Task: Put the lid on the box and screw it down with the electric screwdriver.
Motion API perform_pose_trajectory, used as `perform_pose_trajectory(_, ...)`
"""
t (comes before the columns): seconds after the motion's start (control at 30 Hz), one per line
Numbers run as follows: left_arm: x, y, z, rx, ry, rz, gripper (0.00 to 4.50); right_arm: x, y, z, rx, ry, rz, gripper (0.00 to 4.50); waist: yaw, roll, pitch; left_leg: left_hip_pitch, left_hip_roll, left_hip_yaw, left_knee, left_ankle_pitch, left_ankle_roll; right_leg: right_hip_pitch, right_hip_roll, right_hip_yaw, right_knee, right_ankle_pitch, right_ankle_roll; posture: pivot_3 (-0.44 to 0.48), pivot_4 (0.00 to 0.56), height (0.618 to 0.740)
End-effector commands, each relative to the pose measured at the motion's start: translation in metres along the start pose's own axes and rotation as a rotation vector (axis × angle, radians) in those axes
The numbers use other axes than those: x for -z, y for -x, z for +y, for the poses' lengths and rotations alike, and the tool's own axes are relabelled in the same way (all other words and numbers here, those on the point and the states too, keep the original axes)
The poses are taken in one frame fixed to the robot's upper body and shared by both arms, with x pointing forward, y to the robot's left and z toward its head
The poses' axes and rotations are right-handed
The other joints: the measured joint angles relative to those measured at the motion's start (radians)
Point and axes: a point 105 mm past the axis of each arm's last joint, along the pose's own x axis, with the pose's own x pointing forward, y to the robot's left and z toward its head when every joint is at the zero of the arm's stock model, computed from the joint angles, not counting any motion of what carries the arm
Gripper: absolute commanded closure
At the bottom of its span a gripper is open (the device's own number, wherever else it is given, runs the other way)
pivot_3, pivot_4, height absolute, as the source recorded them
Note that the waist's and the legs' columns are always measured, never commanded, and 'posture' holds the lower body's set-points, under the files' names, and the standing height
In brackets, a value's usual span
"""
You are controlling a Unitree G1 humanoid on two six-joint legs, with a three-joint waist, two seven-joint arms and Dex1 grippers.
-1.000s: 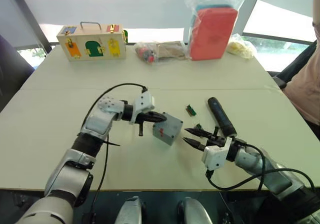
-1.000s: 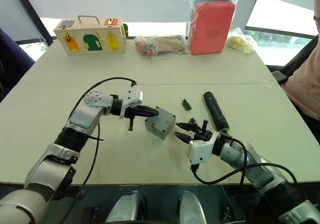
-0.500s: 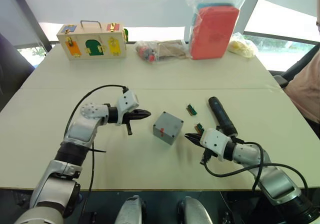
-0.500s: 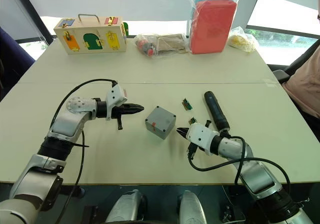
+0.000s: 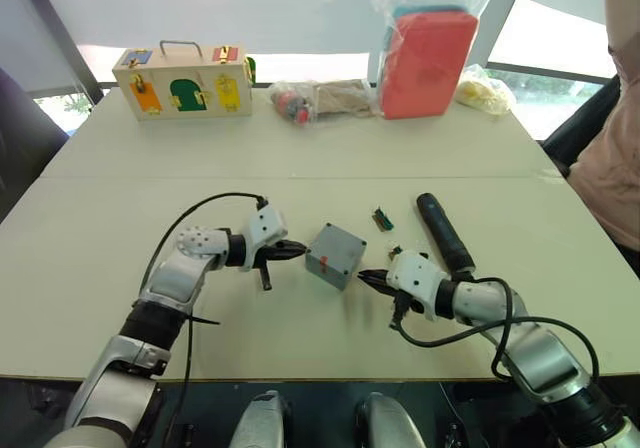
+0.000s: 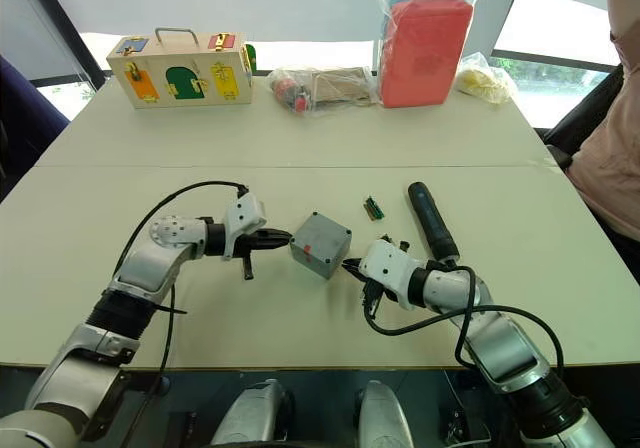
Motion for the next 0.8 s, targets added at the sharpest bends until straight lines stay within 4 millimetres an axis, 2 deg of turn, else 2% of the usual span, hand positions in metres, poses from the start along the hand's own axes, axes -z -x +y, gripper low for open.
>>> perform_pose_trajectory(0.03,-0.009,0.000,-0.009,0.054,-0.030,-0.022,4.50,-0.013,-0.003,-0.001,-0.013,0.030,-0.035,4.43,0.000,0.000,0.000,0.000,0.000,0.000,0.000,0.000,0.000,0.000,0.000,0.000,0.000,0.000,0.000,0.000,0.150,0.730)
perform_pose_trajectory(0.3,-0.010,0.011,-0.019,0.107,-0.014,-0.020,4.50,-0.022,-0.014,0.002,-0.077,0.025,-0.084,4.43,-0.003,0.000,0.001,0.000,0.001,0.000,-0.001,0.000,0.000,-0.001,0.000,0.000,0.000,0.000,0.000,0.000,0.150,0.730)
perform_pose_trajectory(0.8,-0.013,0.024,-0.037,0.139,-0.002,-0.022,4.50,-0.013,-0.021,0.002,-0.140,0.054,-0.067,4.43,-0.005,0.001,0.003,-0.002,0.001,0.002,-0.002,0.000,0.000,-0.005,0.000,0.002,0.000,0.000,0.000,0.000,0.150,0.730)
